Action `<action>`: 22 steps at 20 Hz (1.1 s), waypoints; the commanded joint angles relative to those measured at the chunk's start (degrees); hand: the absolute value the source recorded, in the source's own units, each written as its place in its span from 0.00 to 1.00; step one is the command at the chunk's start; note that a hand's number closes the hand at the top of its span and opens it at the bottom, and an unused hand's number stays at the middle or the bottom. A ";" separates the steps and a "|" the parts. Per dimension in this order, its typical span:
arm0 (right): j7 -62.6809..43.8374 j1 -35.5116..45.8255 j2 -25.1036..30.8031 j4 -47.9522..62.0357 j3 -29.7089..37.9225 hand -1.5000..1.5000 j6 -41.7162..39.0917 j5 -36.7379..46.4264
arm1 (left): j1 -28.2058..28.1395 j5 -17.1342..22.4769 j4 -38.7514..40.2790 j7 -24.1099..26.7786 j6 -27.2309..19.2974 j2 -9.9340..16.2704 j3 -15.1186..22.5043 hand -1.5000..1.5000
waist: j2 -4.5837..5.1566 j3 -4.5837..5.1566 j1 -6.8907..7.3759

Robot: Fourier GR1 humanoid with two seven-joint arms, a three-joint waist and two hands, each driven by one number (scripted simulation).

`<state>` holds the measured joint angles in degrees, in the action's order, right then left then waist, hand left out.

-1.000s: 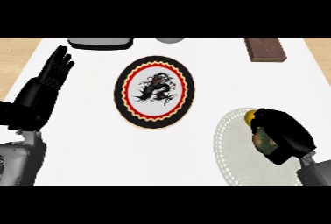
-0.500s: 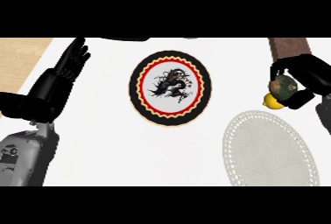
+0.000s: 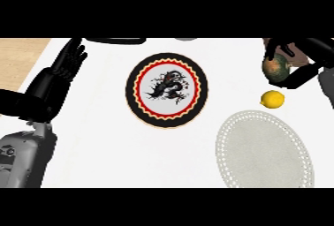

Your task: Pick the squash from the placemat and place it in the plate

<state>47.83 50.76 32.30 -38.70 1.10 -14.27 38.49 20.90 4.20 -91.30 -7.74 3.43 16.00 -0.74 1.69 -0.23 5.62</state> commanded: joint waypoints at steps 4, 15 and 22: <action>4.78 11.84 -5.94 8.83 -0.79 1.00 -6.66 -1.99 | -1.01 1.18 1.74 1.49 1.54 2.56 -3.56 0.50 | -0.67 0.20 -1.82; 0.31 17.52 -20.56 16.46 -3.03 1.00 -3.73 -1.08 | -0.87 0.49 1.60 -0.15 0.14 0.47 -3.41 0.50 | -1.05 0.22 -3.81; -11.33 22.96 -30.73 19.26 -3.27 1.00 0.11 0.21 | -2.11 -0.09 0.21 -1.33 1.01 0.90 -3.26 0.50 | -1.24 0.24 -3.89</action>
<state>41.22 71.20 6.43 -21.31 -1.96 -15.69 37.97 17.79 3.75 -91.23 -7.38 3.77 16.46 -3.70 0.48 0.01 1.84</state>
